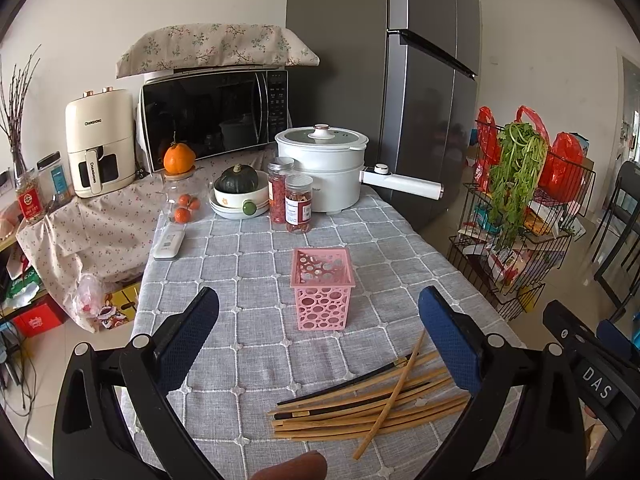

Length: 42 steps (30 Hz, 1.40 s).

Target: Organize utensils

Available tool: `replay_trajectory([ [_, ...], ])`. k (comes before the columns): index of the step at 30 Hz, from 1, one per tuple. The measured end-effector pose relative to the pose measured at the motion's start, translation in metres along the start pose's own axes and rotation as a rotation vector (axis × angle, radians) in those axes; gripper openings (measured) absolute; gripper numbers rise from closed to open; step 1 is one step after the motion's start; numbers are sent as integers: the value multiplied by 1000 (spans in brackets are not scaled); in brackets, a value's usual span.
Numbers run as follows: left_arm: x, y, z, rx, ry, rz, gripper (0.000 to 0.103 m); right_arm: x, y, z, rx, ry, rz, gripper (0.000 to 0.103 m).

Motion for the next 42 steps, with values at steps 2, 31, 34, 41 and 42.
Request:
replay_trajectory([
  [2,-2,-1,-3,-1,1,0,96,1,1,0,-5,3,1,96],
  [31,-7,6,-11,-15,0,5,96,-1,3,-2,-20,5,4,96],
  [34,-11,5,-18,-17,0,5,96,-1,3,-2,-20,5,3,96],
  [41,3,24,-16,-101,27,-17,96,10,7,-1,-42,65,5,96],
  [42,9,32,-21,-142,49,-35,96,18,9,0,-56,109,13,96],
])
Point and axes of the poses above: each gripper's, at about its wrist camera, not at the fingertips, and y roughly the way its jaws point, x to its right, z to its top, the point moved 10 cm from there along y, roughly the way its jaws point, and after that the axes turned 9 degrees about -x, right-handed, at the moved point
